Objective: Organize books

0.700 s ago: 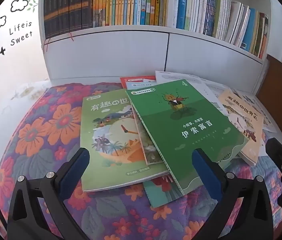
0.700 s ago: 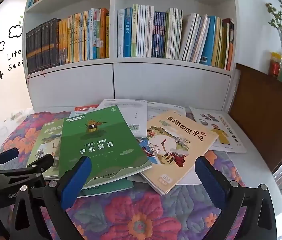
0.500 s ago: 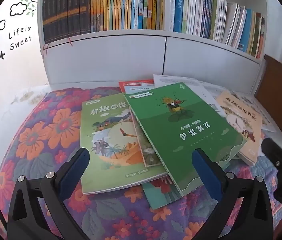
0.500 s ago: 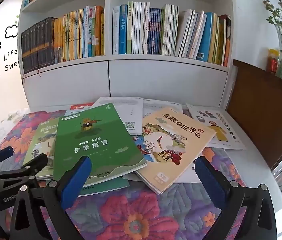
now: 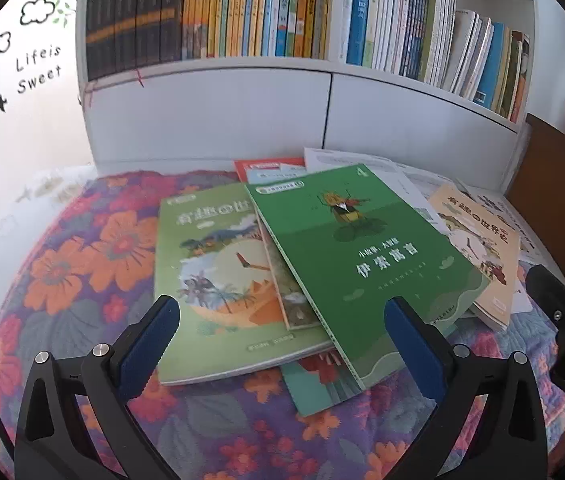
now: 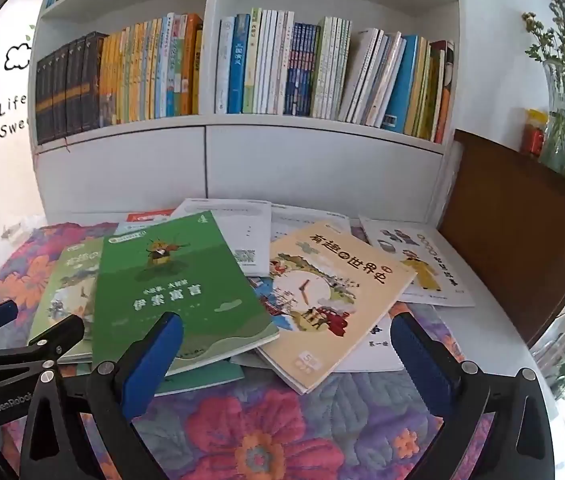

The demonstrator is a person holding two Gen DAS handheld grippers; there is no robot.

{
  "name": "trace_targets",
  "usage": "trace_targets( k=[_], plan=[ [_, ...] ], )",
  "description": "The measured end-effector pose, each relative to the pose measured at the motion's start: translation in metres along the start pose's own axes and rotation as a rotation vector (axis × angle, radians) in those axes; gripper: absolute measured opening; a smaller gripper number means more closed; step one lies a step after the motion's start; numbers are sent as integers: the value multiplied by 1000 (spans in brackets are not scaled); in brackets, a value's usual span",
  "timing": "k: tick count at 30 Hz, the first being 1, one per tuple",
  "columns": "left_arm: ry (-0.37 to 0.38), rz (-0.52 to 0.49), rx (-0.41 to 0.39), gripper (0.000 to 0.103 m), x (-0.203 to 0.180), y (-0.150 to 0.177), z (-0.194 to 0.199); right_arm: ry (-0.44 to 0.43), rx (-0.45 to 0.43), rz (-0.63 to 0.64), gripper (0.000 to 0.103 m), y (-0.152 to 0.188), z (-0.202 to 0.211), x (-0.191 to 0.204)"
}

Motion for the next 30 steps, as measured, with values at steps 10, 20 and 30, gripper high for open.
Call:
trace_targets(
  k=[10, 20, 30],
  plan=[
    [-24, 15, 21, 102, 4, 5, -6, -27, 12, -12, 103, 4, -1, 3],
    [-38, 30, 23, 102, 6, 4, -5, -82, -15, -42, 103, 6, -1, 3],
    [-40, 22, 36, 102, 6, 6, -10, -182, -65, -120, 103, 3, 11, -7]
  ],
)
Point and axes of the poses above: each gripper's, at about its wrist camera, not at the fingertips, and z roughly against the way its jaws point, x to its left, y to its underside, the point moved 3 cm from there along -z, roughly the way its jaws point, and after that the axes turned 3 degrees about z, right-handed, at the moved point
